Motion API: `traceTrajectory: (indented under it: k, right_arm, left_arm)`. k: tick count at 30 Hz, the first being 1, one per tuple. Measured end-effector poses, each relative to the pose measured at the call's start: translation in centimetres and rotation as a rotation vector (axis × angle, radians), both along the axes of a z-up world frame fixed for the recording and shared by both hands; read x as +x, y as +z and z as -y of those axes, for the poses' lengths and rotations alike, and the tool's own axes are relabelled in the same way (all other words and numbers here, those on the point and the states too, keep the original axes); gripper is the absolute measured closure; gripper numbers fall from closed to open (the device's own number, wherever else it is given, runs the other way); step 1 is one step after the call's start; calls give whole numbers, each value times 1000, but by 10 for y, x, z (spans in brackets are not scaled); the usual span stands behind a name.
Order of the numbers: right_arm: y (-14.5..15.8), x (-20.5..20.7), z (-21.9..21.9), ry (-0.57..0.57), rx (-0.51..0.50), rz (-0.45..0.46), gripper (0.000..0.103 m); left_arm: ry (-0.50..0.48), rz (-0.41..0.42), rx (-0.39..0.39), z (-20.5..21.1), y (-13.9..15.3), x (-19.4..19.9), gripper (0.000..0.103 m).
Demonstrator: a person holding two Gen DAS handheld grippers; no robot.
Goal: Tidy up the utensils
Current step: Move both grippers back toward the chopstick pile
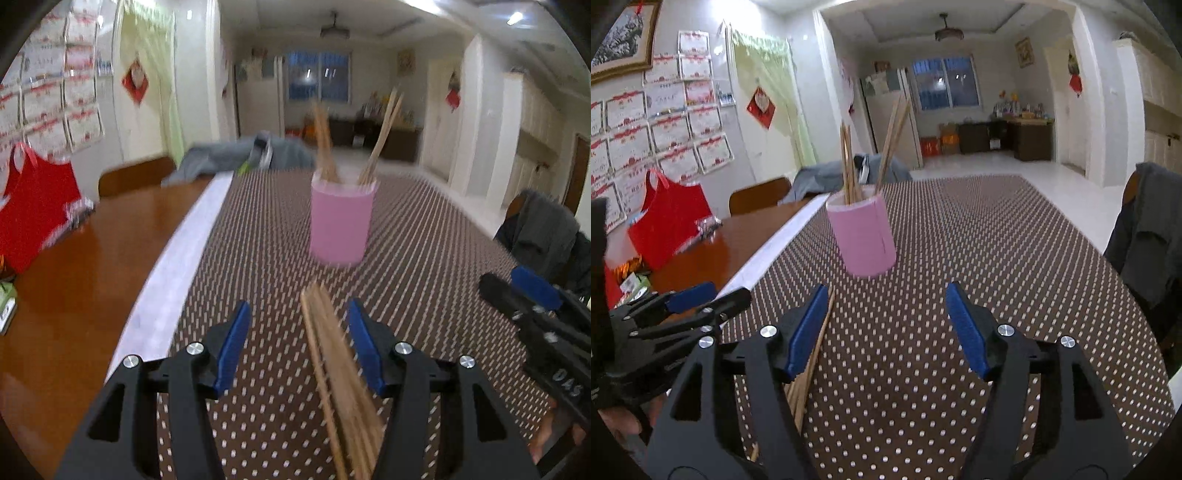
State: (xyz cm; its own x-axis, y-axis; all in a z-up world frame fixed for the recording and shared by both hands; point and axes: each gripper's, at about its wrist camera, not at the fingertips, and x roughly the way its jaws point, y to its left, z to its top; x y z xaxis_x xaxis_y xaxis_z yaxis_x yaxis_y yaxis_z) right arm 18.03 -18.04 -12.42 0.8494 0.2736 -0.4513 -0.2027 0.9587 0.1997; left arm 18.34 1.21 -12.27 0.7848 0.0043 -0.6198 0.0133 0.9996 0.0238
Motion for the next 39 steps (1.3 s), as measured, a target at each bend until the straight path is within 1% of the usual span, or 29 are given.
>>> traceTrajectory:
  k: [4, 7, 9, 14, 17, 22, 28, 31, 34, 39]
  right_arm:
    - [-13, 7, -5, 21, -9, -70, 37]
    - [-23, 14, -10, 44, -8, -127, 37]
    - [-29, 17, -13, 56, -11, -155, 37]
    - [-43, 21, -17, 81, -19, -203, 37]
    - [-46, 23, -16, 84, -10, -218, 37]
    - [-46, 29, -16, 88, -4, -231, 36]
    - [-51, 38, -19, 106, -6, -265, 36]
    - [-52, 40, -19, 107, -5, -270, 36]
    - [-52, 40, -18, 105, -4, -272, 36]
    - [-54, 45, -16, 104, -1, -285, 36]
  left_arm:
    - [8, -112, -29, -11, -23, 10, 48]
    - [22, -187, -3, -14, -37, 18, 48]
    - [26, -222, 16, -14, -46, 21, 48]
    - [40, -265, 36, -13, -58, 29, 48]
    - [44, -279, 55, -13, -62, 34, 48]
    - [47, -295, 63, -9, -70, 41, 48]
    - [58, -315, 62, -7, -69, 56, 48]
    - [51, -315, 64, -5, -68, 56, 48]
    - [49, -313, 37, -8, -68, 53, 48]
    - [35, -286, 17, -8, -63, 48, 48]
